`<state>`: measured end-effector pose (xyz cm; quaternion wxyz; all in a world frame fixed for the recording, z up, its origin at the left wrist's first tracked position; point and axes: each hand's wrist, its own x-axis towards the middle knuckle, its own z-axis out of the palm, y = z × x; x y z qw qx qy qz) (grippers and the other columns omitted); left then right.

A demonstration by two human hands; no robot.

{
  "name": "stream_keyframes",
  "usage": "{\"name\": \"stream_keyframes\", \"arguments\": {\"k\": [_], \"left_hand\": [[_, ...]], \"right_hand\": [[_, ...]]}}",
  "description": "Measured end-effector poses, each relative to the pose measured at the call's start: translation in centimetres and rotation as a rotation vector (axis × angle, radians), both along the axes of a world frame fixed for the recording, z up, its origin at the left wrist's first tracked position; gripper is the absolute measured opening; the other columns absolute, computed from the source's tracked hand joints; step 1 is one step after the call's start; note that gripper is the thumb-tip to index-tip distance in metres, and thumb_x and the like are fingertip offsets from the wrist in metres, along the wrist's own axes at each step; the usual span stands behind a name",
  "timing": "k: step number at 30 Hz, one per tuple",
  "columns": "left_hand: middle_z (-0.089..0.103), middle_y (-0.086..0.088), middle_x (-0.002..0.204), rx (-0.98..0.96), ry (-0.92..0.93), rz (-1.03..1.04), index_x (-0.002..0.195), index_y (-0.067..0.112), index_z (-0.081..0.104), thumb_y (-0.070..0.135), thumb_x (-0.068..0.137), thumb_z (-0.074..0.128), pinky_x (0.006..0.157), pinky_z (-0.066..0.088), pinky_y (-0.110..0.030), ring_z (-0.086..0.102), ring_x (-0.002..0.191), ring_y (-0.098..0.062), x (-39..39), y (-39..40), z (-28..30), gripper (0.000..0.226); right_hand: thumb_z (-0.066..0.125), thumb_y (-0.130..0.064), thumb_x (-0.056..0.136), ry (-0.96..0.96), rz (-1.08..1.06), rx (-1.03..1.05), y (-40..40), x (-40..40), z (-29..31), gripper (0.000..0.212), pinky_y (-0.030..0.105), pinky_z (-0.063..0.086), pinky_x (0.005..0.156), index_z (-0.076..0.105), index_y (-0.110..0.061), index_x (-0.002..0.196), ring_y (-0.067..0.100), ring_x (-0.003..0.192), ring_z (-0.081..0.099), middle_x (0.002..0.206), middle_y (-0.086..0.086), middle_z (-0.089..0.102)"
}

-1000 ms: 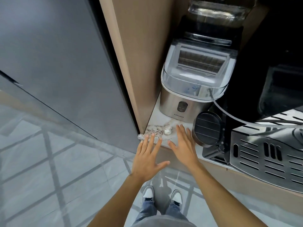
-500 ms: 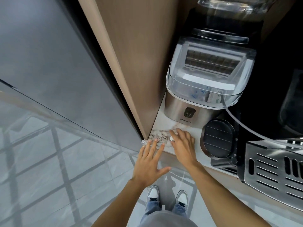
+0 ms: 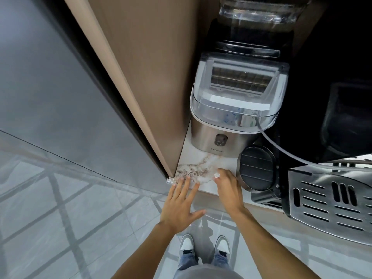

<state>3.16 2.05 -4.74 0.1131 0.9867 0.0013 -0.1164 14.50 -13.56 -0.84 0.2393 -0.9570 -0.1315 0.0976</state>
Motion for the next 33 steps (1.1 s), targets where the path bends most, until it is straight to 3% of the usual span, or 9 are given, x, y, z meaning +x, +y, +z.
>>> {"name": "stream_keyframes", "arguments": {"k": [4,8,12,14,16,20,25,30,33], "left_hand": [[0.003,-0.011,0.167,0.022,0.025,-0.068,0.158,0.027,0.002,0.083,0.087,0.019,0.125,0.005,-0.05,0.001,0.153,-0.036,0.8,-0.5,-0.5,0.092],[-0.01,-0.009,0.167,0.042,0.035,-0.125,0.155,0.031,-0.011,0.085,0.085,0.008,0.124,-0.003,-0.049,-0.014,0.152,-0.034,1.3,-1.1,-0.9,0.091],[-0.019,-0.008,0.166,0.057,0.041,-0.169,0.153,0.034,-0.02,0.085,0.083,0.006,0.124,-0.007,-0.049,-0.026,0.149,-0.03,1.5,-2.0,-1.1,0.09],[-0.021,-0.007,0.165,0.046,0.04,-0.191,0.153,0.034,-0.019,0.085,0.083,0.006,0.122,-0.008,-0.05,-0.027,0.149,-0.03,1.7,-2.3,-1.1,0.09],[-0.021,-0.007,0.165,0.044,0.041,-0.219,0.154,0.034,-0.018,0.085,0.082,0.004,0.122,-0.007,-0.05,-0.027,0.149,-0.03,1.7,-2.7,-1.1,0.091],[-0.017,-0.01,0.166,0.047,0.016,-0.29,0.156,0.032,-0.01,0.084,0.084,0.005,0.123,-0.003,-0.051,-0.02,0.15,-0.033,1.8,-3.8,-1.1,0.091],[-0.008,-0.013,0.167,0.072,0.008,-0.366,0.159,0.028,0.002,0.083,0.086,0.007,0.122,0.0,-0.053,-0.012,0.152,-0.037,2.1,-5.4,-1.1,0.092],[0.007,-0.017,0.166,0.058,0.009,-0.432,0.157,0.024,0.013,0.081,0.088,0.013,0.12,0.016,-0.055,0.007,0.152,-0.038,2.3,-7.7,-0.9,0.09],[0.012,-0.013,0.166,0.065,0.0,-0.485,0.157,0.022,0.022,0.078,0.089,0.027,0.12,0.019,-0.057,0.01,0.152,-0.038,2.4,-9.4,-0.8,0.088]], "right_hand": [[0.062,-0.008,0.092,-0.001,-0.051,0.115,-1.4,-1.3,0.6,0.015,0.038,0.053,0.078,0.063,-0.002,0.106,0.033,0.096,0.064,0.099,0.016,0.068],[0.06,0.0,0.092,-0.036,-0.152,0.232,-3.0,-3.0,1.0,0.03,0.034,0.052,0.091,0.064,-0.002,0.122,0.029,0.102,0.063,0.106,0.016,0.069],[0.058,-0.004,0.094,0.067,-0.356,0.446,-4.4,-4.9,1.3,0.016,0.04,0.055,0.074,0.068,-0.004,0.107,0.031,0.075,0.064,0.081,0.014,0.068],[0.057,-0.011,0.096,0.118,-0.457,0.556,-5.0,-5.8,1.6,0.014,0.04,0.056,0.073,0.068,-0.02,0.098,0.027,0.074,0.066,0.078,0.008,0.068],[0.059,-0.013,0.096,0.149,-0.55,0.662,-5.7,-6.6,1.9,0.018,0.03,0.055,0.071,0.067,-0.028,0.103,0.022,0.073,0.067,0.077,0.004,0.068],[0.061,-0.009,0.095,0.144,-0.756,0.845,-7.2,-7.8,2.4,0.02,0.017,0.055,0.064,0.066,-0.005,0.114,0.014,0.067,0.066,0.081,0.008,0.07],[0.062,-0.006,0.094,0.076,-0.937,0.969,-10.0,-10.0,3.5,0.009,0.016,0.054,0.06,0.071,-0.007,0.096,0.016,0.066,0.066,0.078,0.009,0.07],[0.064,-0.016,0.094,0.053,-1.077,1.039,-13.4,-12.6,4.3,0.015,0.02,0.054,0.066,0.072,-0.005,0.1,0.008,0.061,0.066,0.077,0.006,0.071],[0.064,-0.019,0.094,0.039,-1.14,1.085,-15.4,-13.6,4.7,0.014,0.037,0.057,0.082,0.074,-0.01,0.095,0.011,0.062,0.067,0.073,-0.001,0.073]]}}
